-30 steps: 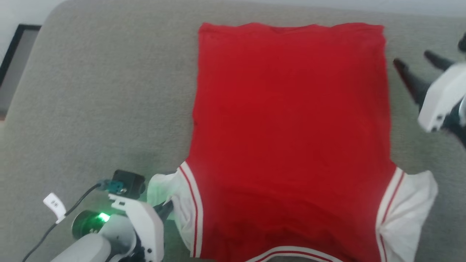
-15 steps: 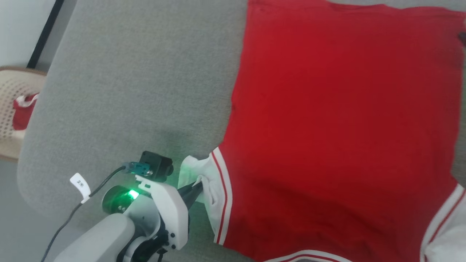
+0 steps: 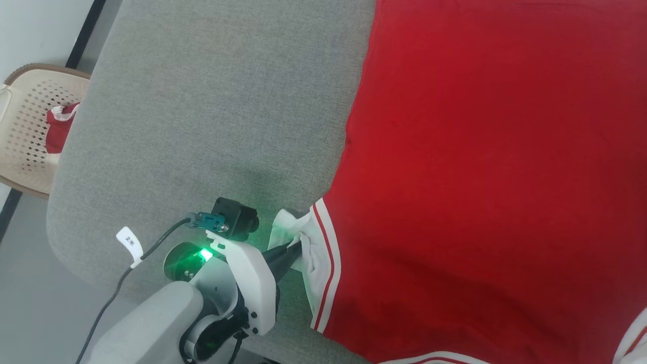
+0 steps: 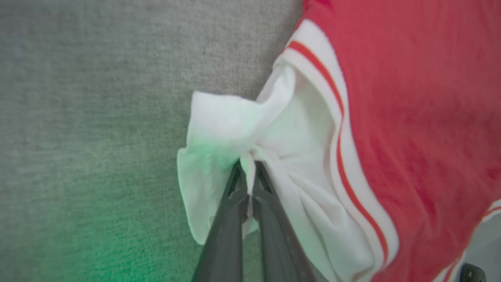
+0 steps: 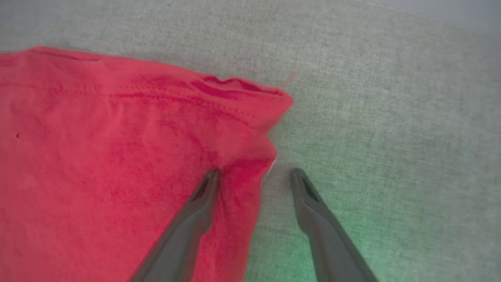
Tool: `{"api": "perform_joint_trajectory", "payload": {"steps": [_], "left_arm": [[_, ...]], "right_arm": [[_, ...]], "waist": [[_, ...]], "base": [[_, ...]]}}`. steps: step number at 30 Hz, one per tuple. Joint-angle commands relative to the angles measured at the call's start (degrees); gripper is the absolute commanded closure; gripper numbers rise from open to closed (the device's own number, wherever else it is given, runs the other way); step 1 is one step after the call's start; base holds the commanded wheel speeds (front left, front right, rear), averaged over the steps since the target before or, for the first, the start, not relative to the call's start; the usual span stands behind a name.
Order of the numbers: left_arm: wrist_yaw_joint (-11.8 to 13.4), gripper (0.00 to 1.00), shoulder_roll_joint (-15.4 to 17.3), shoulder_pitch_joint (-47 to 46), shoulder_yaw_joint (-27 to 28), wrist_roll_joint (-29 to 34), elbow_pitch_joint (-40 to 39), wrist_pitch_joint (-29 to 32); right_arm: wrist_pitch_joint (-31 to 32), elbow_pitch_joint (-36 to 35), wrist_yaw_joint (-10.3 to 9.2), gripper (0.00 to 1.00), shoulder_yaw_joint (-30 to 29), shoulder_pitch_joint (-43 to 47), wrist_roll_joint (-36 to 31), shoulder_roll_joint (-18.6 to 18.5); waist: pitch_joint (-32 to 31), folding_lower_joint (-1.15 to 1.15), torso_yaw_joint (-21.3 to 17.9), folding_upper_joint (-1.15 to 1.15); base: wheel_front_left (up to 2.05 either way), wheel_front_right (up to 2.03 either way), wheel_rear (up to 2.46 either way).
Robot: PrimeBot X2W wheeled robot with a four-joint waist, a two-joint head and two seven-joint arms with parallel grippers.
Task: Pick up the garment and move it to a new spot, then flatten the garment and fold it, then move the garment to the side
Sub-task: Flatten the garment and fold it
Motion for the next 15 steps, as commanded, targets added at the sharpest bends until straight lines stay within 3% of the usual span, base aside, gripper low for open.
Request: {"api": "perform_joint_trajectory", "payload": {"steps": [1, 9, 15], "left_arm": [[1.34, 1.0, -0.09, -0.06, -0.22, -0.35, 4.06, 0.33], [1.61, 1.0, 1.32, -0.12, 1.42, -0.8, 6.18, -0.49], [2.43, 1.0, 3.57, 0.78, 2.44, -1.15, 5.51, -0.62]], "right_arm": [[2.92, 3.71, -0.05, 1.0, 1.41, 4.57, -0.89, 1.45], [1.15, 2.41, -0.06, 1.0, 2.26, 2.2, -1.38, 2.79], [0.36, -3.95, -0.05, 1.0, 7.55, 4.78, 2.45, 4.5]], "waist": [[-0.11, 0.0, -0.28, -0.01], [-2.77, 0.0, -3.55, -0.01], [-6.16, 0.0, -7.61, -0.01]], "base": [[0.0, 0.0, 0.0], [0.0, 0.0, 0.0], [0.0, 0.0, 0.0]]}}
